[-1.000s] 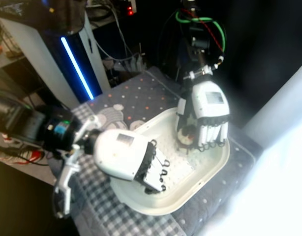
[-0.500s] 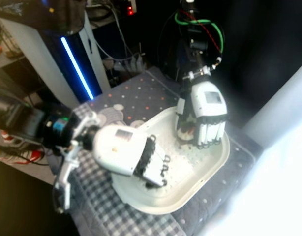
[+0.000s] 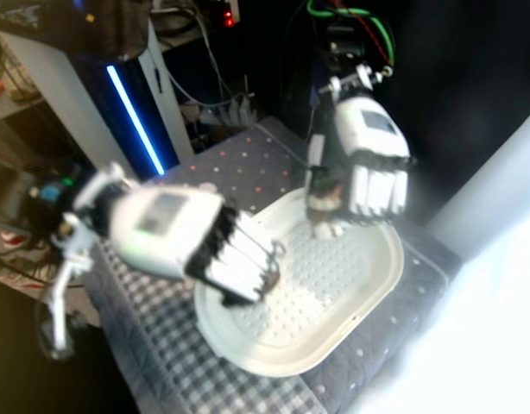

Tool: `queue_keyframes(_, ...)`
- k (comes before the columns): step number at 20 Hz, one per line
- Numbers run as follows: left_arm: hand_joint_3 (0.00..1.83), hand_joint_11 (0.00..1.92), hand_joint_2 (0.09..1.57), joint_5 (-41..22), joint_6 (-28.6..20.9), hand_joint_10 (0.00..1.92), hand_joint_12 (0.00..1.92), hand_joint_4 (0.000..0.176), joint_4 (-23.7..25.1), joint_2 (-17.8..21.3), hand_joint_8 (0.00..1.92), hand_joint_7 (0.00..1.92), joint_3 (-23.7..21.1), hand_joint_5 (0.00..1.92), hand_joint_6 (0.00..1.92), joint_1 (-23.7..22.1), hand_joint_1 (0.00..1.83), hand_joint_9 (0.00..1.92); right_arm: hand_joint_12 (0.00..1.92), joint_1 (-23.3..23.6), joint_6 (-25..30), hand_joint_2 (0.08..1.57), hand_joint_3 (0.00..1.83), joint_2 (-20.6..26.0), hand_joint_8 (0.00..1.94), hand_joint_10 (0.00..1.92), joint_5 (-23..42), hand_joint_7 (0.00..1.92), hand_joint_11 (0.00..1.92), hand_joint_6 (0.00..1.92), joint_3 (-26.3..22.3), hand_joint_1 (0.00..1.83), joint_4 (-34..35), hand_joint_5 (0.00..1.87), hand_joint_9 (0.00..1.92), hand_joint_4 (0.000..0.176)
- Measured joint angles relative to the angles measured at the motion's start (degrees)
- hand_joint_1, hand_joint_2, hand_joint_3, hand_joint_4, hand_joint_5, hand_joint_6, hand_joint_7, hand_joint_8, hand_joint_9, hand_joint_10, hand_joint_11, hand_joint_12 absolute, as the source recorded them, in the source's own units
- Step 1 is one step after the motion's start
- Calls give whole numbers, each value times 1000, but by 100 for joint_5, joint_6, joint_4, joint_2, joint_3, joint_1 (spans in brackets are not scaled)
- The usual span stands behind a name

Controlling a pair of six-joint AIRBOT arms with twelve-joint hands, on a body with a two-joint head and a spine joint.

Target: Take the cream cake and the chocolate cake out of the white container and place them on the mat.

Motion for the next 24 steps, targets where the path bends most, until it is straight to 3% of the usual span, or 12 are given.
queue_keyframes(3, 0, 675, 1183, -734, 11, 1367, 1340, 0, -114, 529, 1166, 845, -605, 763, 1229, 686, 1351, 819, 1864, -291, -37, 1146, 0, 479, 1374, 1559, 739, 920, 719, 774, -555, 1262, -149, 963, 830, 0)
queue_keyframes(5, 0, 682, 1188, -1176, 11, 941, 1446, 0, -175, 675, 1208, 898, -981, 796, 1184, 1119, 1194, 897, 1830, -863, -15, 1110, 0, 651, 1203, 1473, 1067, 996, 606, 761, -949, 1268, -240, 1019, 768, 0)
queue_keyframes(7, 0, 802, 1187, -1467, 7, 726, 1294, 4, -79, 741, 1177, 899, -1246, 802, 1206, 1386, 1185, 1010, 1761, -1333, 76, 1112, 0, 780, 1110, 1323, 1276, 1002, 461, 902, -1187, 1241, -234, 983, 701, 0)
queue_keyframes(8, 0, 835, 1154, -1563, 4, 1121, 1238, 0, -46, 785, 1074, 886, -1377, 808, 1139, 1547, 1316, 990, 1771, -1576, 203, 1109, 0, 870, 1080, 1320, 1410, 1038, 416, 915, -1259, 1251, -212, 960, 691, 0)
queue_keyframes(9, 2, 873, 1158, -1646, 7, 1218, 1192, 0, -59, 833, 1109, 829, -1519, 796, 1153, 1735, 1351, 965, 1769, -1759, 468, 1097, 0, 916, 1027, 1352, 1563, 1095, 463, 877, -1263, 1275, -149, 957, 683, 0)
queue_keyframes(10, 0, 899, 1157, -1718, 9, 1258, 1180, 0, -103, 887, 1082, 840, -1685, 799, 1144, 2002, 1359, 951, 1796, -1965, 754, 1149, 0, 938, 1084, 1473, 1700, 1058, 453, 951, -1263, 1349, -37, 880, 652, 0)
queue_keyframes(13, 0, 854, 1177, -1786, 9, 1298, 1177, 0, -306, 916, 1178, 807, -2109, 748, 1181, 2789, 1340, 934, 1864, -2391, 997, 1096, 0, 935, 1152, 1473, 1735, 1057, 500, 682, -1471, 1284, -4, 1024, 717, 0)
queue_keyframes(16, 2, 751, 1220, -1786, -122, 1450, 1247, 0, -501, 881, 1318, 728, -2194, 675, 1253, 3121, 1336, 827, 1890, -2800, 1165, 1133, 4, 824, 1327, 1544, 1779, 958, 410, 750, -1696, 1266, -83, 969, 606, 0)
queue_keyframes(18, 0, 713, 1217, -1858, -269, 1453, 1232, 0, -638, 800, 1279, 757, -2194, 681, 1264, 3292, 1340, 810, 1891, -3097, 1165, 1141, 0, 763, 1336, 1544, 1759, 958, 448, 760, -1810, 1267, 50, 947, 645, 0)
queue_keyframes(21, 1, 686, 1211, -1729, -337, 1442, 1261, 0, -577, 599, 1256, 756, -2168, 706, 1267, 3307, 1341, 815, 1732, -3434, 1167, 1087, 0, 671, 1034, 1370, 1777, 1113, 626, 759, -1941, 1287, 352, 994, 798, 0)
queue_keyframes(23, 0, 556, 1225, -1663, -358, 1505, 1264, 0, -592, 577, 1241, 809, -2142, 668, 1335, 3307, 1335, 718, 1612, -3519, 1196, 1102, 3, 629, 958, 1283, 1746, 1079, 705, 968, -1969, 1273, 369, 937, 860, 0)
queue_keyframes(24, 0, 469, 1247, -1650, -376, 1021, 1277, 0, -647, 570, 1316, 801, -2122, 659, 1390, 3307, 1176, 619, 1610, -3547, 1217, 1120, 6, 621, 1025, 1225, 1749, 1043, 645, 1063, -1969, 1246, 396, 880, 815, 0)
